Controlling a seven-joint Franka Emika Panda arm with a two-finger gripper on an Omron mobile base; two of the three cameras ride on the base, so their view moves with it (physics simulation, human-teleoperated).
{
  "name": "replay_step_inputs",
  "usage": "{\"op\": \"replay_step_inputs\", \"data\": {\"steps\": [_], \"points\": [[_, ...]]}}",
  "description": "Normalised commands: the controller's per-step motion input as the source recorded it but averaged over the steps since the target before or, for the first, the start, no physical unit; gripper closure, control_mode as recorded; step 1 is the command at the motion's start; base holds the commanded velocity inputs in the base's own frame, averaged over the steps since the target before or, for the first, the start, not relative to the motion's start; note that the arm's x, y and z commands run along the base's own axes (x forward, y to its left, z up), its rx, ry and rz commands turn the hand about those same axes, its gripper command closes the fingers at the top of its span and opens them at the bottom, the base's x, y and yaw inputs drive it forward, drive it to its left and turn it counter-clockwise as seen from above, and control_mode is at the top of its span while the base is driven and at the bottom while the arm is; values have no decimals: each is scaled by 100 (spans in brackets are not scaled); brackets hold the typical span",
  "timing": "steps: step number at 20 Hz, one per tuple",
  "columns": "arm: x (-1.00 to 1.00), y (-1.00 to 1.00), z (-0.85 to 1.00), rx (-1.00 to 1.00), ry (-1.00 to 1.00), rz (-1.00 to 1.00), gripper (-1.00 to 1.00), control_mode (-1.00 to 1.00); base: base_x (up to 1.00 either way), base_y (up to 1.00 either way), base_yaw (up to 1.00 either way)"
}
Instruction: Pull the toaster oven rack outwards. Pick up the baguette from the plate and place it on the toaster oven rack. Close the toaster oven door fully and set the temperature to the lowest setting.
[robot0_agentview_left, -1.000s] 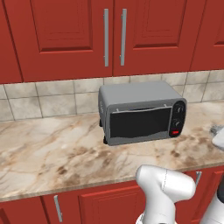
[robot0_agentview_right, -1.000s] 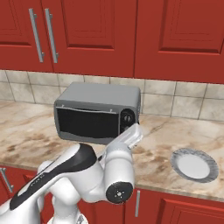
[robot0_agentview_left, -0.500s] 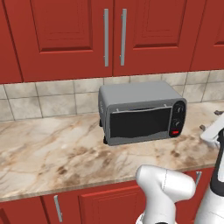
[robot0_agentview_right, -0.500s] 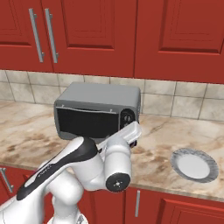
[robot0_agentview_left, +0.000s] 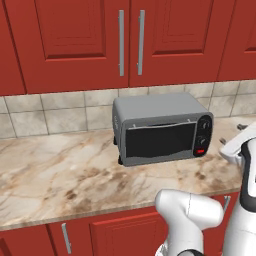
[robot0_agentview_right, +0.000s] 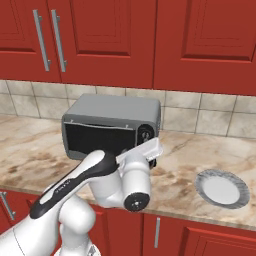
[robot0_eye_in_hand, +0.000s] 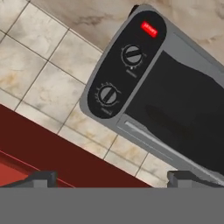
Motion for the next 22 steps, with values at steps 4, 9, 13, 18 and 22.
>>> {"op": "replay_step_inputs", "data": {"steps": [4, 9, 13, 18, 22], "points": [[31, 0, 0, 7, -5, 0, -100, -100, 0, 0, 0], [31, 0, -1, 4, -1, 0, -100, -100, 0, 0, 0], [29, 0, -11, 2, 0, 0, -100, -100, 0, 0, 0], [19, 0, -17, 2, 0, 0, -100, -100, 0, 0, 0], [14, 0, -14, 4, 0, 0, -100, -100, 0, 0, 0]]}}
